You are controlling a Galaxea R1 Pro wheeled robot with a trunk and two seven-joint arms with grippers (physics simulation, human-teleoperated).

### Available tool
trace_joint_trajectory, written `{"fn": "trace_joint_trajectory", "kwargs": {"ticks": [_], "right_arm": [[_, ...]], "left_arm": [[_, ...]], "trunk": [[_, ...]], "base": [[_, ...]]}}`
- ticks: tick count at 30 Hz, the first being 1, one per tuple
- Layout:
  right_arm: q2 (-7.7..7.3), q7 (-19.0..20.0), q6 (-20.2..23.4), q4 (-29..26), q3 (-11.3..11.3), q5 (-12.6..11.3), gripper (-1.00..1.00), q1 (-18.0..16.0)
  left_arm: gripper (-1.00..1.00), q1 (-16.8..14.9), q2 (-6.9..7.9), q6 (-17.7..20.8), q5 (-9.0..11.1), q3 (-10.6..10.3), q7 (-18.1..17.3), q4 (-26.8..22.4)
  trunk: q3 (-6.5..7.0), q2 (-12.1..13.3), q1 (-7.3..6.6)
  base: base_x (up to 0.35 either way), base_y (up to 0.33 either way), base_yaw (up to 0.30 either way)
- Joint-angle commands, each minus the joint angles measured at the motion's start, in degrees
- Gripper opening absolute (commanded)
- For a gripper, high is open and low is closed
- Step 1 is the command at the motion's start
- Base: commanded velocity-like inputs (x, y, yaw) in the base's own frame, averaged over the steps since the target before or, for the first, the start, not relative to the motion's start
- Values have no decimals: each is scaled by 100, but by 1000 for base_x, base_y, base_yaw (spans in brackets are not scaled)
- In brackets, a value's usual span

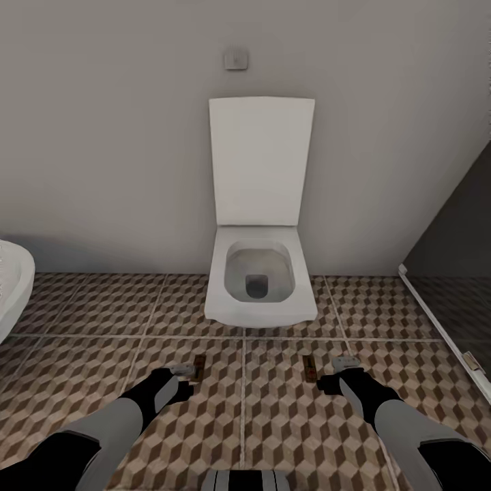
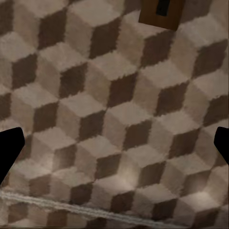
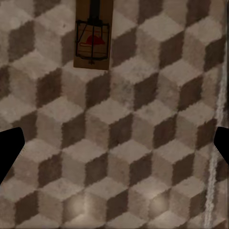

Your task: Take the four mousetraps from the cabinet in the bathroom and place them on the bathroom floor. Make sure all four end up on the same floor surface, and ensure that at least two of them are either under or directly next to the same bathroom sink.

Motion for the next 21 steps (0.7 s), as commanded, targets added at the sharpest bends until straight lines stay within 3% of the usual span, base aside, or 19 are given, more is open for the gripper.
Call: {"fn": "trace_joint_trajectory", "kwargs": {"ticks": [1, 5, 16, 21], "right_arm": [[-3, -8, 45, -12, 47, -27, 100, 0], [0, -12, 163, -12, 47, -26, 100, 0], [-3, -8, 315, -12, 47, -26, 100, 7], [-2, -2, 321, -12, 47, -26, 100, 13]], "left_arm": [[100, -1, 39, 54, 65, -32, 40, 3], [100, -2, 185, 132, 72, 134, 43, 89], [100, -1, 277, 178, 63, 533, 44, 173], [100, 0, 279, 179, 63, 545, 41, 175]], "trunk": [[19, 0, -3], [107, 5, -14], [351, 20, -42], [462, 27, -55]], "base": [[0, 0, 0], [-3, 0, 0], [-84, 0, 0], [-6, 0, 0]]}}
